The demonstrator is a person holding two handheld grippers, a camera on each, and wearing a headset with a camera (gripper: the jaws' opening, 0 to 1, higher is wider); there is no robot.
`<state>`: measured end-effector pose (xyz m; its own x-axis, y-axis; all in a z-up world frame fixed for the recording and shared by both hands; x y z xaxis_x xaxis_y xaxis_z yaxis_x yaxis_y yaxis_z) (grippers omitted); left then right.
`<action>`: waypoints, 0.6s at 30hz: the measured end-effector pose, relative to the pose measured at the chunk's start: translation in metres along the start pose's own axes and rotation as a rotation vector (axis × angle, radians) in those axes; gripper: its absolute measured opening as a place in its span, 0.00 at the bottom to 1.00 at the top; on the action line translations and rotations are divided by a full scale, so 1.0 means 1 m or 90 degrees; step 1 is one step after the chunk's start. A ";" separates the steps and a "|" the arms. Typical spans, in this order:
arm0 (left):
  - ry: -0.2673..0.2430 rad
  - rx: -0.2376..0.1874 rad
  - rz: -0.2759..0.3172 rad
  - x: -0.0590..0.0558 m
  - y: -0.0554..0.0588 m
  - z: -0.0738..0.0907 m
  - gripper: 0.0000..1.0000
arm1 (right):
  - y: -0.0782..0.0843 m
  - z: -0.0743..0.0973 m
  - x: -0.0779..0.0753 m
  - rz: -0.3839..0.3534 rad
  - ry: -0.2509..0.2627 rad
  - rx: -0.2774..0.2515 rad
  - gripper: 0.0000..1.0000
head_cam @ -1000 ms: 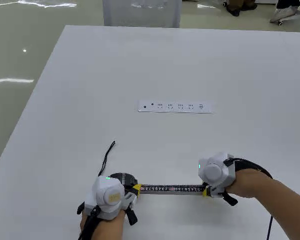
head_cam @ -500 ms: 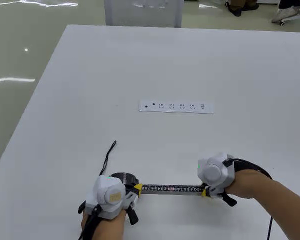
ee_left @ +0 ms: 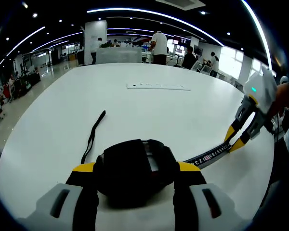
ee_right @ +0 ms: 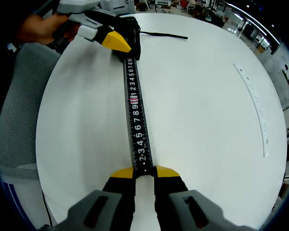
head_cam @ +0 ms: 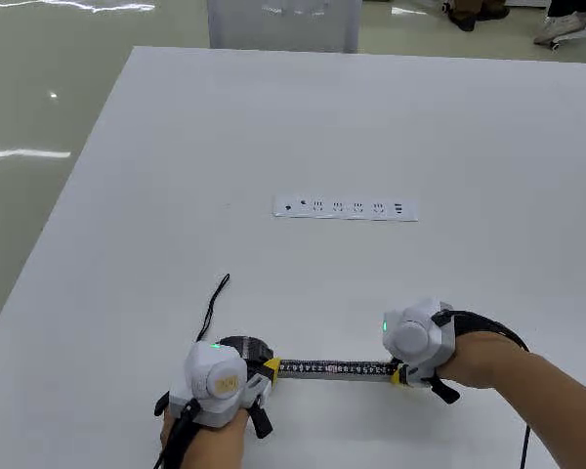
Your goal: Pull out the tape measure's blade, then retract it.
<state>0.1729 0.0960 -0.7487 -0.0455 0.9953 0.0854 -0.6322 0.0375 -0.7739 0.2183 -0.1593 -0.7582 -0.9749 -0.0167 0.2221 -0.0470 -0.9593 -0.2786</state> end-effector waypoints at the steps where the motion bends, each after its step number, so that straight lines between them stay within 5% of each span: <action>1: 0.000 0.000 0.000 0.000 0.000 0.000 0.59 | 0.000 0.000 0.000 0.000 0.000 0.000 0.13; 18: 0.001 -0.002 -0.001 -0.001 -0.001 0.004 0.59 | -0.007 -0.001 0.000 0.003 -0.003 -0.003 0.13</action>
<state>0.1710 0.0950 -0.7454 -0.0436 0.9954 0.0850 -0.6293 0.0387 -0.7762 0.2180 -0.1520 -0.7568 -0.9740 -0.0229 0.2252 -0.0432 -0.9577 -0.2845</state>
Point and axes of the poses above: the centre of the closed fingertips' face, and the gripper's own axes: z roughly backward along the fingers, x roughly to its left, y roughly out of its underside, the point moved 6 cm from there along z, roughly backward along the fingers, and after that the axes turned 13 degrees about -y, right-handed, at the moved point
